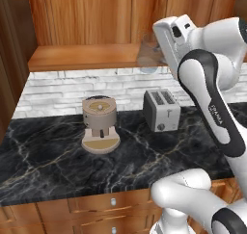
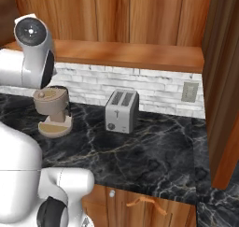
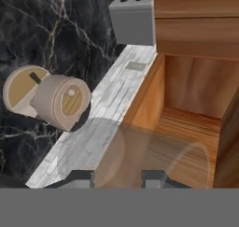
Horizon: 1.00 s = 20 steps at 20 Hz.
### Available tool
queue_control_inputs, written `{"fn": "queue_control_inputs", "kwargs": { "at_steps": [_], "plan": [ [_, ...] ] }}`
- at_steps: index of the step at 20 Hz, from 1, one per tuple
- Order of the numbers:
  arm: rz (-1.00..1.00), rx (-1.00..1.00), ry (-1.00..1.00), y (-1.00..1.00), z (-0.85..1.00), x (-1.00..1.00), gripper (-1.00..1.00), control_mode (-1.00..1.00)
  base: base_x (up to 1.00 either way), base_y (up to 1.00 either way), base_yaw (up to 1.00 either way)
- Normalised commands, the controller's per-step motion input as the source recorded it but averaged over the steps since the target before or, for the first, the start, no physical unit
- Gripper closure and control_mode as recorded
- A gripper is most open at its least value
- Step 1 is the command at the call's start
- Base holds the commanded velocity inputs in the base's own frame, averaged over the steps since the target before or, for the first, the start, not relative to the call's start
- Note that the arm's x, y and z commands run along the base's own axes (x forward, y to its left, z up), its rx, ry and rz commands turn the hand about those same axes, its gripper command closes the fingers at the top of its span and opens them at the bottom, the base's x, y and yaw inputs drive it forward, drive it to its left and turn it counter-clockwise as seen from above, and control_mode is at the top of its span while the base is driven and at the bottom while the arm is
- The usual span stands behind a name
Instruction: There is a bowl on the dining counter. Grab a lemon wedge from the fridge and place it in the bowl. Then get the liquor bottle and glass cup from the cabinet and place them next to the bowl.
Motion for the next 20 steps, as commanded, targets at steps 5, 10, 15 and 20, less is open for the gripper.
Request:
{"fn": "queue_control_inputs", "kwargs": {
  "at_steps": [5,10,15,20],
  "plan": [
    [0.0,0.01,-0.02,-0.26,0.0,-0.89,1.0,-1.0,0.0,0.0,0.0],
    [0.0,0.01,-0.05,-0.21,-0.03,-0.43,1.0,-1.0,0.0,0.0,0.0],
    [0.0,0.0,0.01,0.0,0.0,0.0,1.0,1.0,-0.31,0.02,0.0],
    [0.0,0.0,0.0,0.0,0.0,0.0,1.0,1.0,-1.0,0.21,0.0]
  ]
}}
